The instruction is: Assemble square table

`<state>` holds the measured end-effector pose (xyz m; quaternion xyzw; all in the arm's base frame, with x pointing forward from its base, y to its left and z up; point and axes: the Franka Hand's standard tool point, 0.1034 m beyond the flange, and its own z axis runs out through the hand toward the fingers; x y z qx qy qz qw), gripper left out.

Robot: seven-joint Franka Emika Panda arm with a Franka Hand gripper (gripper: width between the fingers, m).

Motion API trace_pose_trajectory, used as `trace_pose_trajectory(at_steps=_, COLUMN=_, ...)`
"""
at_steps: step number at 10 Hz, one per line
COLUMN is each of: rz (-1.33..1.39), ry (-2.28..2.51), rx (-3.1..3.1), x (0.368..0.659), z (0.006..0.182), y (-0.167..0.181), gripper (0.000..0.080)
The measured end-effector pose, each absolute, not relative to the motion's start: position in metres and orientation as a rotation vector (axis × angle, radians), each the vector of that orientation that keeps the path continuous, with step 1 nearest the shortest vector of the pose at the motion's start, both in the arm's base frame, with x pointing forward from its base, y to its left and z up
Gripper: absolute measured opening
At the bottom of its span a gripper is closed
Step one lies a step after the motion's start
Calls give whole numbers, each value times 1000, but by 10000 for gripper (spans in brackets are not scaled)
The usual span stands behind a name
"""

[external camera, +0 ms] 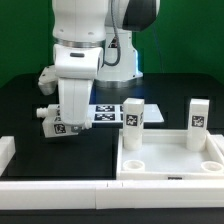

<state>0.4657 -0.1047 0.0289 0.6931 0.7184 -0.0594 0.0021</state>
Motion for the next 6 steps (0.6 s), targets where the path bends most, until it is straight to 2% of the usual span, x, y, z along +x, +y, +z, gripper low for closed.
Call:
trace_pose_trajectory(at_steps=3, rz=-215, ry=2461, rx=1939, x=463, z=28, y=-113, gripper=289)
trace_pose_trajectory(at_steps=4, rz=-196, ry=2656, rx=1697, x=457, z=23, y=-125, gripper=289)
trace_pose_trajectory(at_steps=6, rz=-168, ry=2943, rx=1347, x=451, z=21, y=-122, gripper=289)
